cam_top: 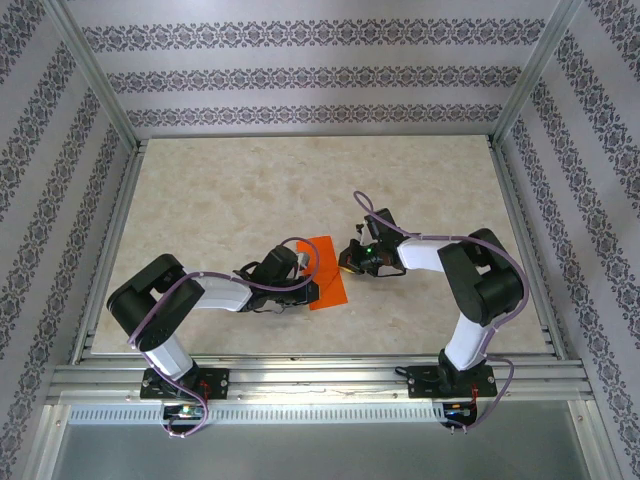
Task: Fold a paper plane with a square sheet of paper (pick it up from the middle)
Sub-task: Fold the triangle a second time at the center of the table.
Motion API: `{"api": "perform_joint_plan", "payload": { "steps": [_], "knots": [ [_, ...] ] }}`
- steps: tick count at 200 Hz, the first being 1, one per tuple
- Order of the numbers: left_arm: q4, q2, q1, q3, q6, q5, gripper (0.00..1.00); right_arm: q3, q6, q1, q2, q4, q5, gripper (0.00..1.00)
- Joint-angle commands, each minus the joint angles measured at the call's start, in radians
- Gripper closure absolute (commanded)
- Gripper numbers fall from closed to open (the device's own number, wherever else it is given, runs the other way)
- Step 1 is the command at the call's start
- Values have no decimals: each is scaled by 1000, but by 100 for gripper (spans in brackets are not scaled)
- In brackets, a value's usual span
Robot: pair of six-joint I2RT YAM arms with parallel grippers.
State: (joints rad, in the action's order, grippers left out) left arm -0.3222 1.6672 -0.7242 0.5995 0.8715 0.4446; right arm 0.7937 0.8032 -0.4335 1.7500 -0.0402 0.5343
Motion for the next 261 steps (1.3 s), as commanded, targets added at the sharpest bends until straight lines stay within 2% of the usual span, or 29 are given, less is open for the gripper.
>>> {"api": "perform_joint_plan", "payload": {
  "steps": [1,29,63,120,175,209,261],
  "knots": [
    [103,39,9,-32,-18,6,100,-30,-16,-5,-84,-6,-27,100],
    [102,40,9,-30,-19,11,100,-33,-33,-34,-106,-3,9,99],
    [95,43,9,-32,-18,12,100,0,-35,-84,-36,-8,73,99],
    [90,11,9,-21,0,25,100,-19,-12,-82,43,43,-47,100],
    [38,-78,9,40,65,43,100,-45,-1,-85,39,22,-48,100],
    [78,-8,9,107,73,18,100,-41,4,-88,45,17,-45,100],
    [24,105,9,128,98,27,100,-46,4,-87,40,16,-46,100]
  ]
}}
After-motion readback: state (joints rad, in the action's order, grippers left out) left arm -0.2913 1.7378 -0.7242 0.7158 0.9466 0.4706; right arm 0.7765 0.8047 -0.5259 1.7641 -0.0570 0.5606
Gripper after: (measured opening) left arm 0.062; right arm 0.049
